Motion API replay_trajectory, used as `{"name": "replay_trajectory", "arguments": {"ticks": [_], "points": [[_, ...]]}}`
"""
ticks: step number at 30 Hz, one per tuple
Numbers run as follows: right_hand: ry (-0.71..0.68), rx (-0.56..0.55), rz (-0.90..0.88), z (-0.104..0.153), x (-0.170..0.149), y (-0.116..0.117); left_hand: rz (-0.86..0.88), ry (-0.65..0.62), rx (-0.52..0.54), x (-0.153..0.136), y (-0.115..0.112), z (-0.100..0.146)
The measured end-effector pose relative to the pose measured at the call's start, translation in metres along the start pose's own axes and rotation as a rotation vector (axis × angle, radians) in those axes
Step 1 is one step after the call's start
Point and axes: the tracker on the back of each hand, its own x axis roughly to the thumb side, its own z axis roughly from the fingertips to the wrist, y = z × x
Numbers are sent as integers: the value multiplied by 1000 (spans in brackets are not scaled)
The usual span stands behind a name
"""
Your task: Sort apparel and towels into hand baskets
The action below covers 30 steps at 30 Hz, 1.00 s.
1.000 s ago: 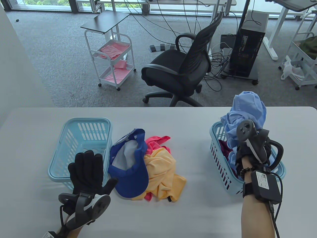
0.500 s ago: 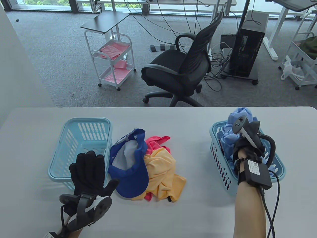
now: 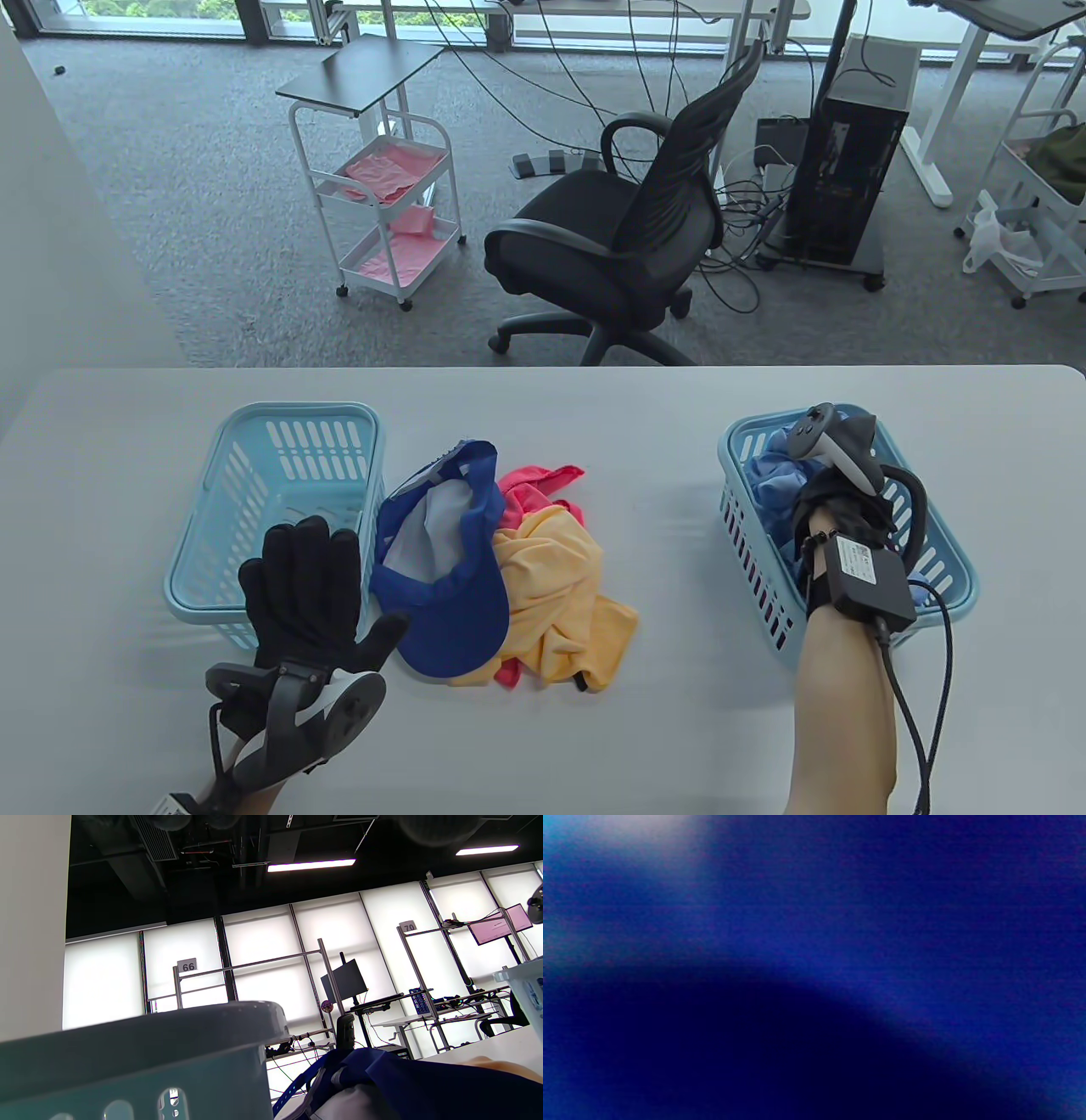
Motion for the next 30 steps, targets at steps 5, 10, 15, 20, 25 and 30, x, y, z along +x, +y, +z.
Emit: {"name": "replay_trajectory", "arguments": {"ticks": [5,10,15,20,25,30], "points": [[-2,39,19,-7,2,10,0,0,-2,0,0,0],[-17,41,25,-2,2,8,1,-1,-3,0,0,-1],[-61,-12,-29,8,-1,-5,2,2,-6,0,0,-1],[-109,-48,-72,20,-3,-20,2,4,-9,-1,0,-1],[-160,-112,-84,34,-2,-36,-2,9,-12,-2,-1,-2],[-208,-195,-95,55,0,-57,-1,15,-15,-3,-1,-2]]}}
